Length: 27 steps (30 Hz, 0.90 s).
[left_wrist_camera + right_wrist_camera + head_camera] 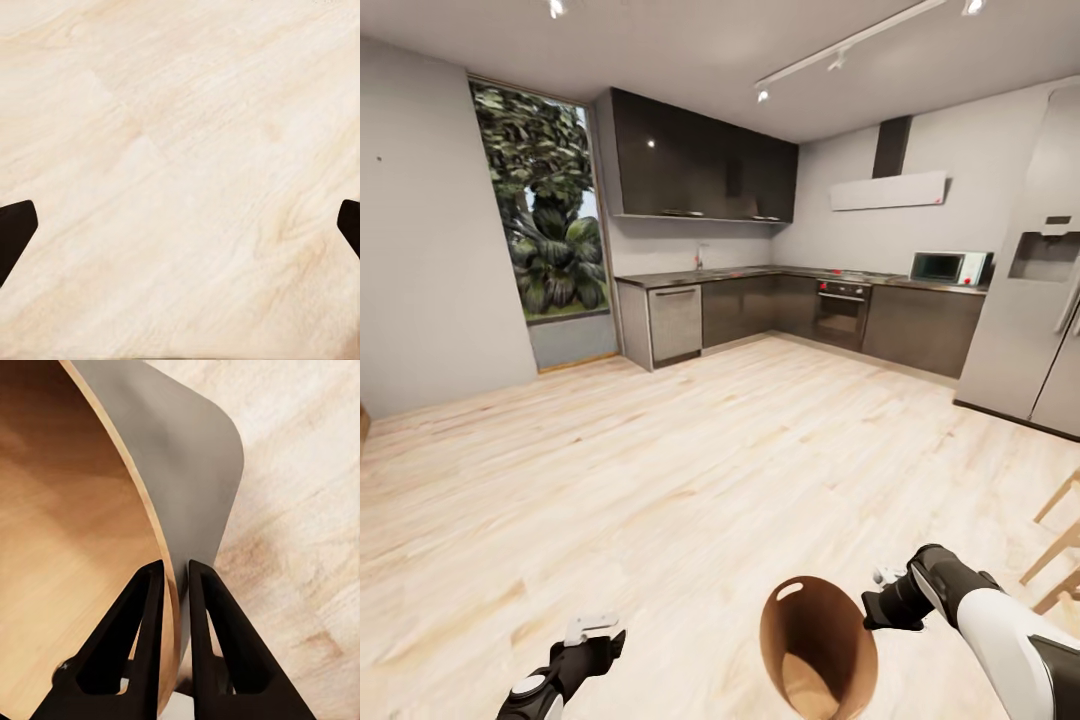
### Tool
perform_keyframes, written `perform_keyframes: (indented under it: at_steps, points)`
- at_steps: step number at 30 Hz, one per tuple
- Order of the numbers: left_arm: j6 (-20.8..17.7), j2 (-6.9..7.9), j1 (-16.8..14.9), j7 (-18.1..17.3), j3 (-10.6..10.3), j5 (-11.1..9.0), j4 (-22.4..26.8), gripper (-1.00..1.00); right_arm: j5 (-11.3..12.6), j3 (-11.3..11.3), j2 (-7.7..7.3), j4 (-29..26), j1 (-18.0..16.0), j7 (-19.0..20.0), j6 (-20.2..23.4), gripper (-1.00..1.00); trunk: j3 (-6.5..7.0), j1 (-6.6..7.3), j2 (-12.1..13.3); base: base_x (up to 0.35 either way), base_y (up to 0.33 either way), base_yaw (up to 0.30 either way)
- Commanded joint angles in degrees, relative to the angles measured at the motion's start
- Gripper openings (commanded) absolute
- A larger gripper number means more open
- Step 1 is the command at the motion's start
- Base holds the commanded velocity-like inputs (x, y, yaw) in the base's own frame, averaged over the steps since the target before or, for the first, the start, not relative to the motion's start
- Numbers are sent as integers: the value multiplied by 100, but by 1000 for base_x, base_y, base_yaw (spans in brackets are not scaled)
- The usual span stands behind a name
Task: Put the three can of soda from the living room inside the tash can in the kitchen.
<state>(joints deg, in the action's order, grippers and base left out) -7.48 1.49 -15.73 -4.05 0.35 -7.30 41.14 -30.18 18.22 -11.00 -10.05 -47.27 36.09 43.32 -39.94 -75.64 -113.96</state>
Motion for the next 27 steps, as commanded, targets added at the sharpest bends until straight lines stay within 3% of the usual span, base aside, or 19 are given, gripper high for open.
perform_keyframes:
  at_steps: [1, 8, 21, 27]
  points:
    - [1, 0, 0, 0, 0, 0, -1, 100, 119, 65, 1, 2, -2, 21, 33, -100, 1, 0, 0, -14, -6, 243]
    - [1, 0, 0, 1, 0, 0, 0, 100, 120, 62, 2, 3, 28, 31, 21, -100, 1, 0, 0, -30, -2, 165]
    - [-2, 0, 0, -3, 0, 0, 0, 100, 118, 59, 2, 2, 50, 30, 18, -100, 1, 0, 0, -11, 5, 9]
    - [-23, 10, 0, 41, 5, 1, 0, 100, 118, 59, 2, 3, 51, 22, 18, -100, 1, 0, 0, -76, 170, 0]
